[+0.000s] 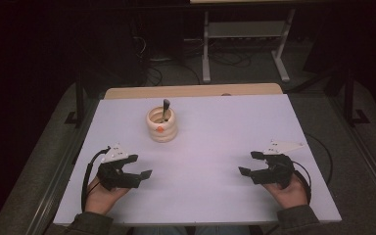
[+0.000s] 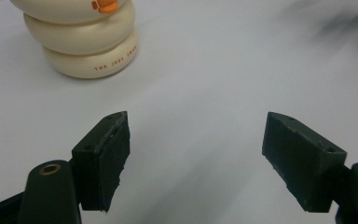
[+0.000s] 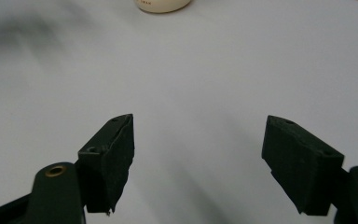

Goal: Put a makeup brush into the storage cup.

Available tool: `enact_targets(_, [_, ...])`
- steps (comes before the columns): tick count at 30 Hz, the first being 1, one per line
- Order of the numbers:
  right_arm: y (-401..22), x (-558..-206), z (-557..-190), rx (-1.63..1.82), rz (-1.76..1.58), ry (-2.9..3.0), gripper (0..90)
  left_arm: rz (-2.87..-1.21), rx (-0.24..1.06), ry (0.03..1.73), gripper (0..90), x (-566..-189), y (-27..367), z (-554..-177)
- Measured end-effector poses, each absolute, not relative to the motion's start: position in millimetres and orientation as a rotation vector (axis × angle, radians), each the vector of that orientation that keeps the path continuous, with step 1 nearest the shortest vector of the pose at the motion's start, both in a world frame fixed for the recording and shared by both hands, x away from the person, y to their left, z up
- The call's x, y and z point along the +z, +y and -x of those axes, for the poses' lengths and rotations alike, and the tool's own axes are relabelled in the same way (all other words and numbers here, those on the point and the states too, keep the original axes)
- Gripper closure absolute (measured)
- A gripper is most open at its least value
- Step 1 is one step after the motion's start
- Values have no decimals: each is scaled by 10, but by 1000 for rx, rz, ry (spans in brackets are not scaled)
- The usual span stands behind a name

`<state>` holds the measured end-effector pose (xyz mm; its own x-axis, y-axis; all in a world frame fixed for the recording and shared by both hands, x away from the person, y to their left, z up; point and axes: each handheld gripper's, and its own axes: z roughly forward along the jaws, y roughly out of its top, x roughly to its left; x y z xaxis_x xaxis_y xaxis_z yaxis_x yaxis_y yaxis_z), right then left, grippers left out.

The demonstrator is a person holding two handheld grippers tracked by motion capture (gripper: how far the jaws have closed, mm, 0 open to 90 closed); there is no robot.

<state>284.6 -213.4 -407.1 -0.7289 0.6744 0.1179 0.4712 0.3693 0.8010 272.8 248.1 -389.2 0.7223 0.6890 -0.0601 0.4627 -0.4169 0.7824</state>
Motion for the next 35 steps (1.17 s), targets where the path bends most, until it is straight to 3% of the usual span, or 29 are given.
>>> enact_targets(35, [-2171, -4160, -2758, 1297, -1023, 2415, 231, -2073, 351, 887, 203, -3990, 2573, -2622])
